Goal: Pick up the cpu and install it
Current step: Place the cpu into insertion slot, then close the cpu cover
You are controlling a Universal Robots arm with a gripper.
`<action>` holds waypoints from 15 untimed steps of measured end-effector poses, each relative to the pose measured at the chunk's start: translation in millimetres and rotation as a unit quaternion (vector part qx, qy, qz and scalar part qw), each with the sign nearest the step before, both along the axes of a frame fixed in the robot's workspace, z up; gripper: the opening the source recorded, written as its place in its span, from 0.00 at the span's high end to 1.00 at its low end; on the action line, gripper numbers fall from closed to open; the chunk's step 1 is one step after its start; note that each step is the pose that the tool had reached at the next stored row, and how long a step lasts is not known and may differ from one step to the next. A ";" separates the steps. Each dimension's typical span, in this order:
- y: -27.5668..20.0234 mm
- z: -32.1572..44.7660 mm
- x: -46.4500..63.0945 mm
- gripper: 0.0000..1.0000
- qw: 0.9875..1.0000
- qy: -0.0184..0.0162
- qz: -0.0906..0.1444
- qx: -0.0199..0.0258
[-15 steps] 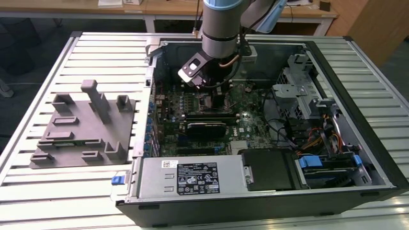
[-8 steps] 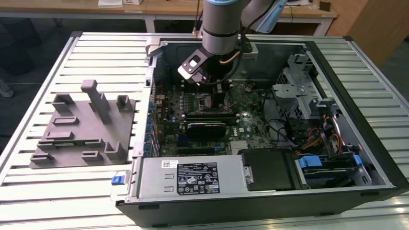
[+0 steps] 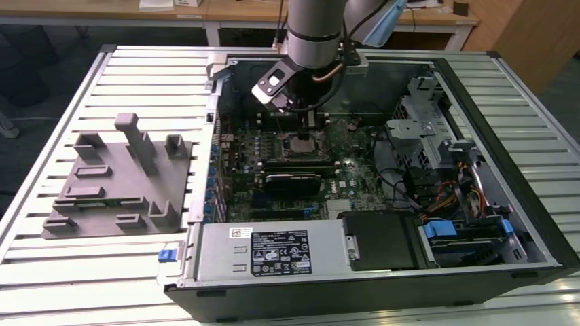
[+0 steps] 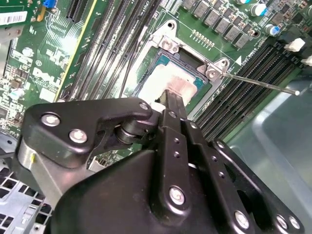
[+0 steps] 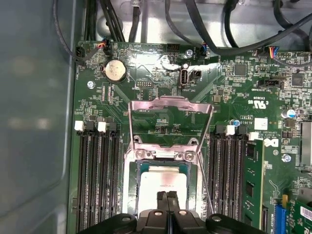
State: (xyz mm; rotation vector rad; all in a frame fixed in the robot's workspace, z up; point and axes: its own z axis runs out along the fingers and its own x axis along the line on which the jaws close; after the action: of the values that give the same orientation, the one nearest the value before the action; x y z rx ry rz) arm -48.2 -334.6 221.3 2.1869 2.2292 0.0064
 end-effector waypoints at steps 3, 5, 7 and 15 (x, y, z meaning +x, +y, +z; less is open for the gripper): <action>0.0 2.9 0.0 0.89 1.000 0.000 0.000 0.000; 0.0 4.5 0.0 0.89 1.000 0.000 0.000 0.000; 0.0 6.8 0.0 0.89 1.000 0.000 0.000 0.000; 0.0 15.5 0.0 0.89 1.000 0.000 0.000 0.000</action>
State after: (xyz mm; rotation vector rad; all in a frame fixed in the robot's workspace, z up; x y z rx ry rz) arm -48.2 -334.6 236.8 2.1869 2.2292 0.0063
